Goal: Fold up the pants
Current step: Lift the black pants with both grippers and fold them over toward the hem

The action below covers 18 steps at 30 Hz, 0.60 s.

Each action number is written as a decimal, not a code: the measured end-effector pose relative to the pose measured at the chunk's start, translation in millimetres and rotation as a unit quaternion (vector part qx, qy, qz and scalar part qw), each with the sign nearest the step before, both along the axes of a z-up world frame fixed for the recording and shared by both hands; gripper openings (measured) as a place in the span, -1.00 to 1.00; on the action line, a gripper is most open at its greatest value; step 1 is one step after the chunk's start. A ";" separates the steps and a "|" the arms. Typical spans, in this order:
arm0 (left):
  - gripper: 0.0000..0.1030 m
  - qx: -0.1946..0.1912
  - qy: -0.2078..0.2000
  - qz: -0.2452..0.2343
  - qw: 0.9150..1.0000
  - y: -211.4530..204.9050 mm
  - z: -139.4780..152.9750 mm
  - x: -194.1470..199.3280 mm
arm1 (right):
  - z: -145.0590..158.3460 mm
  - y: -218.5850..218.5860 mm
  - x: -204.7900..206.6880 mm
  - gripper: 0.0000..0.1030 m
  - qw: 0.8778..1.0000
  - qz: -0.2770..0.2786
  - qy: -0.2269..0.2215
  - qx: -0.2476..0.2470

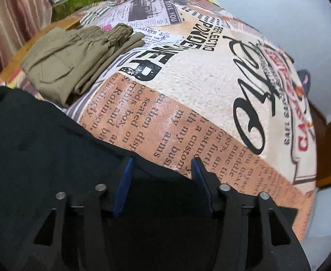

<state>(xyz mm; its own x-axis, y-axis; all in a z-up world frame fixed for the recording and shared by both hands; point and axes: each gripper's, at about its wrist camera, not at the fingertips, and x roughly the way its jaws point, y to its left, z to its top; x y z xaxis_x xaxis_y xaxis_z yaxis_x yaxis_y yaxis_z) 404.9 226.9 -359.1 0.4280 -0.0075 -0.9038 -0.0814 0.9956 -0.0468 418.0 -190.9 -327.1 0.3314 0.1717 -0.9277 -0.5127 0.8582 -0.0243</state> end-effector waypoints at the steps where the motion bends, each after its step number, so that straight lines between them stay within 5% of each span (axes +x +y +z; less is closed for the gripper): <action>1: -0.73 -0.004 -0.001 0.004 1.000 0.7 2.3 -0.6 | 2.0 1.2 -6.7 -0.49 1.000 0.000 0.000 -0.001; 4: -0.75 -0.014 -0.017 0.011 1.000 1.6 17.5 -3.8 | 6.5 -0.2 -14.4 -0.81 1.000 -0.002 0.004 0.000; 18: -0.80 -0.020 -0.102 -0.024 0.994 -21.4 121.7 -57.3 | 80.3 -23.8 -78.2 -0.89 0.997 -0.027 -0.058 0.031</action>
<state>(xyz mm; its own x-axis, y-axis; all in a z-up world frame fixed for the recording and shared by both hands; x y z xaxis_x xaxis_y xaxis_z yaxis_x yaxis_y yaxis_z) 347.6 205.4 -237.4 0.6000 -0.0655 -0.7973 -0.0195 0.9951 -0.0965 339.8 -214.8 -246.8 0.4459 0.2058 -0.8711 -0.4618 0.8866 -0.0269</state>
